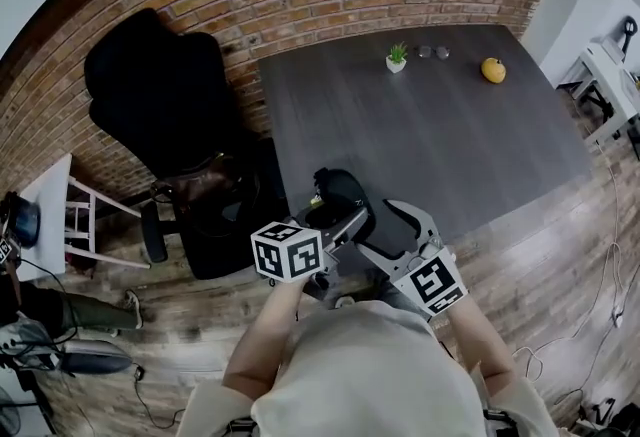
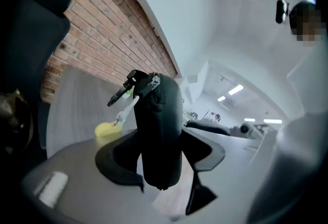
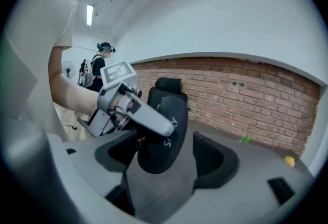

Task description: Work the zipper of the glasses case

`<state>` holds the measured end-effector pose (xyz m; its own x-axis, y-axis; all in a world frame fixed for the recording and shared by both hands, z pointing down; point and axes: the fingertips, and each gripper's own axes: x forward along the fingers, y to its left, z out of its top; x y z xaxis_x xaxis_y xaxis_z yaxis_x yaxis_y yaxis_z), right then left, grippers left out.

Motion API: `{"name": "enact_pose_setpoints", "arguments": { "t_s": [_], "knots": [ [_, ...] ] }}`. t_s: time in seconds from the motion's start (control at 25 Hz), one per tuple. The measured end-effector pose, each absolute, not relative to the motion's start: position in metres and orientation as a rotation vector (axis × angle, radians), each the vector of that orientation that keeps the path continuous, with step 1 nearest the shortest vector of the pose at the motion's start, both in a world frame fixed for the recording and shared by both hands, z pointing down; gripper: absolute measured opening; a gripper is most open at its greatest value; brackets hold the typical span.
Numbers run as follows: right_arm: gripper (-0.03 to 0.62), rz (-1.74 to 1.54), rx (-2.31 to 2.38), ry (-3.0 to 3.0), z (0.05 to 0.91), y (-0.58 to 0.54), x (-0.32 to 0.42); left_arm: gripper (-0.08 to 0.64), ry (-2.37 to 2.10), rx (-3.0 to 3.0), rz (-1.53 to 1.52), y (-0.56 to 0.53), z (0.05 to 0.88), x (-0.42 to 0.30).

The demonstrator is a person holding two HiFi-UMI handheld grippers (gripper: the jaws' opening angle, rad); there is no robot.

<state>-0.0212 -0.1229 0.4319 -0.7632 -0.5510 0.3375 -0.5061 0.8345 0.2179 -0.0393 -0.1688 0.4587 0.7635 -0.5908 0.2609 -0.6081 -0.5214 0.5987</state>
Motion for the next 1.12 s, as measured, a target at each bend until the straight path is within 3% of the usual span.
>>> {"name": "enact_pose_setpoints", "arguments": {
  "t_s": [0.52, 0.76, 0.96, 1.12],
  "knots": [
    [0.258, -0.471, 0.513, -2.452, 0.386, -0.135, -0.053, 0.242, -1.330, 2.632, 0.861, -0.175, 0.486, -0.033],
    [0.180, -0.668, 0.352, -2.285, 0.400, -0.137, -0.062, 0.241, -1.342, 2.702, 0.996, -0.167, 0.486, -0.023],
    [0.154, -0.779, 0.283, -2.184, 0.405, -0.135, -0.061, 0.236, -1.394, 2.677, 1.018, -0.167, 0.486, -0.025],
    [0.088, -0.839, 0.263, -2.153, 0.407, -0.131, -0.065, 0.232, -1.400, 2.655, 0.991, -0.167, 0.487, -0.029]
  ]
}}
